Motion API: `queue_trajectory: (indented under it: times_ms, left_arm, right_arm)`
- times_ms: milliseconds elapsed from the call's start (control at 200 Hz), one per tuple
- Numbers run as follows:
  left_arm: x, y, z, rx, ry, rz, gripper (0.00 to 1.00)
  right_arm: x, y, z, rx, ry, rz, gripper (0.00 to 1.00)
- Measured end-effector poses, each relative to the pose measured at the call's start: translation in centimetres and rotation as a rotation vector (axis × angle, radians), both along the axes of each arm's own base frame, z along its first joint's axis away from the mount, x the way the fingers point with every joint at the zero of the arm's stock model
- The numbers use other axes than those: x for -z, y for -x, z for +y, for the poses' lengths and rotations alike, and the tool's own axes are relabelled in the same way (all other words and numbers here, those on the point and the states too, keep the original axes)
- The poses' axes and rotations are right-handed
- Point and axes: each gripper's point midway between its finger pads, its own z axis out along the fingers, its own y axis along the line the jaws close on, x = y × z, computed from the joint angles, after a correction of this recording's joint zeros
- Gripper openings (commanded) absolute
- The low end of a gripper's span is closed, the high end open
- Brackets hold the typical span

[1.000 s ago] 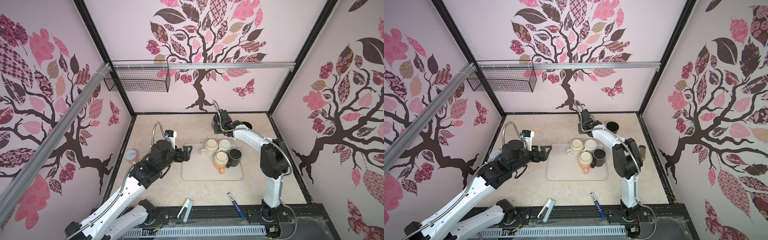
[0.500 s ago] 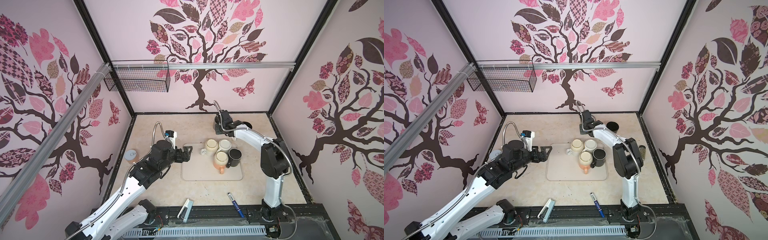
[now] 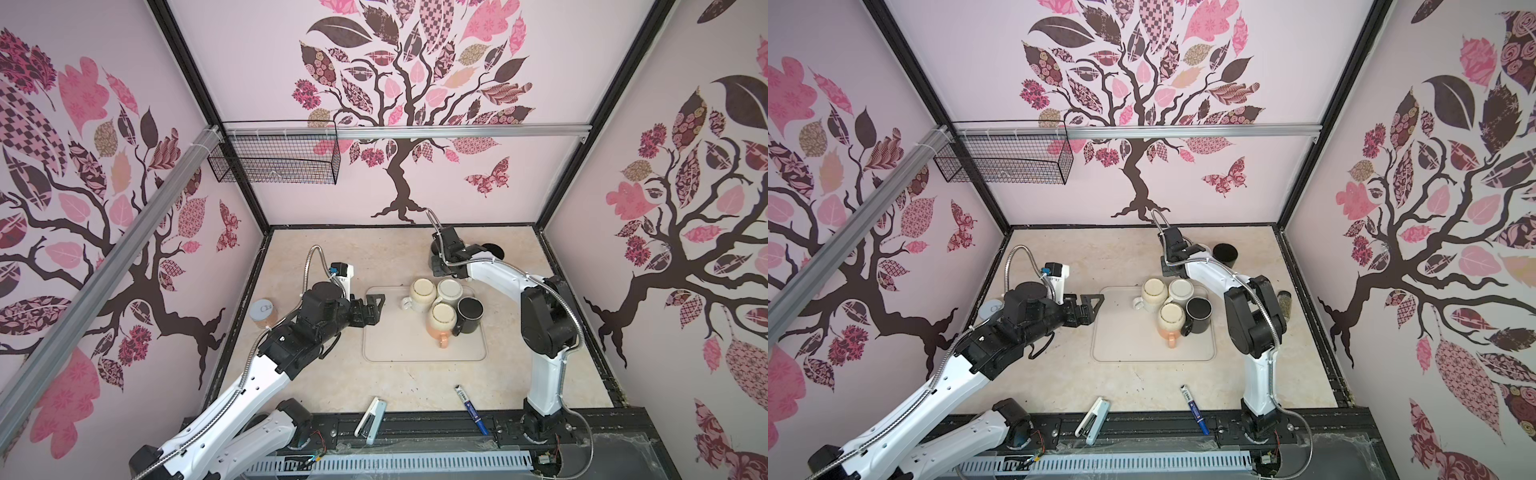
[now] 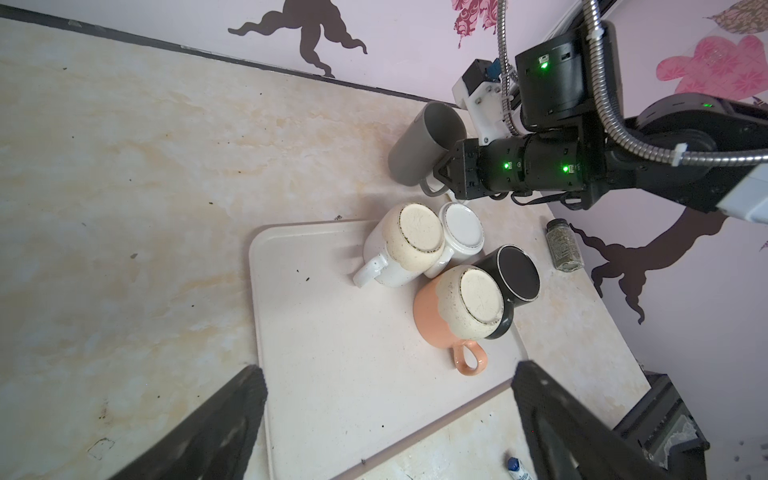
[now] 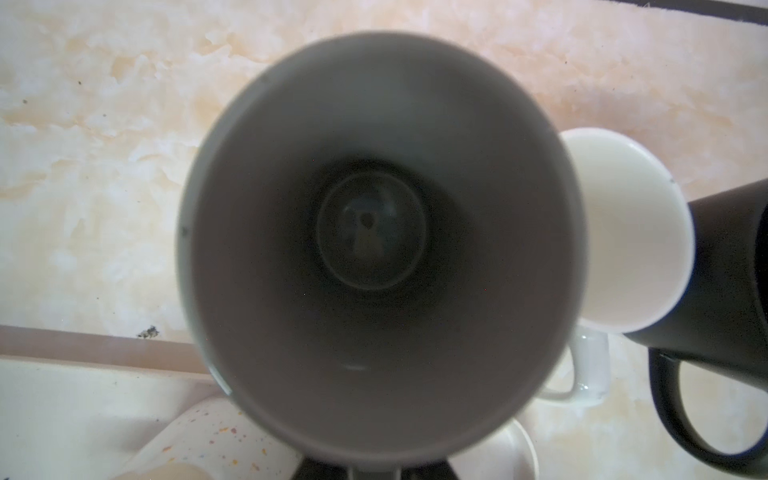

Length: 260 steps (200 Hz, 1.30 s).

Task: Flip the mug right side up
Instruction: 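Set the grey mug upright beside the white mug with right gripper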

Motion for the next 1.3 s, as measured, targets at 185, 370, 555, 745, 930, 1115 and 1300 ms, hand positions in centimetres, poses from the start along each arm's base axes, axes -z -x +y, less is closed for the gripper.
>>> queue_trajectory:
  times_ms: [185, 370, 555, 745, 930, 1115, 1300]
  left_arm:
    - [0.4, 0.1, 0.0, -0.002, 0.001, 0.009, 0.96]
    - [0.4, 0.1, 0.0, -0.001, 0.001, 0.011, 0.96]
    - [0.4, 0.1, 0.0, -0.003, 0.003, 0.012, 0.96]
    - [0.4, 0.1, 0.0, -0.004, 0.003, 0.013, 0.96]
    - [0.5, 0.1, 0.0, -0.004, 0.002, 0.014, 0.96]
    - [0.6, 0.0, 0.1, -0.007, 0.000, 0.014, 0.96]
    - [1.0, 0.0, 0.1, -0.009, -0.008, 0.024, 0.96]
  right_arm:
    - [0.2, 0.2, -0.1, 0.000, 0.005, 0.012, 0.00]
    - [0.2, 0.3, -0.1, 0.002, 0.004, 0.014, 0.00]
    - [0.3, 0.4, -0.2, 0.005, 0.003, 0.021, 0.00]
    - [0.4, 0.5, -0.3, 0.016, -0.001, 0.026, 0.15]
    - [0.3, 0.3, -0.4, 0.026, -0.006, 0.025, 0.23]
    - [-1.0, -0.9, 0.1, 0.035, -0.035, -0.019, 0.27]
    - [-1.4, -1.3, 0.3, 0.035, -0.043, -0.034, 0.29]
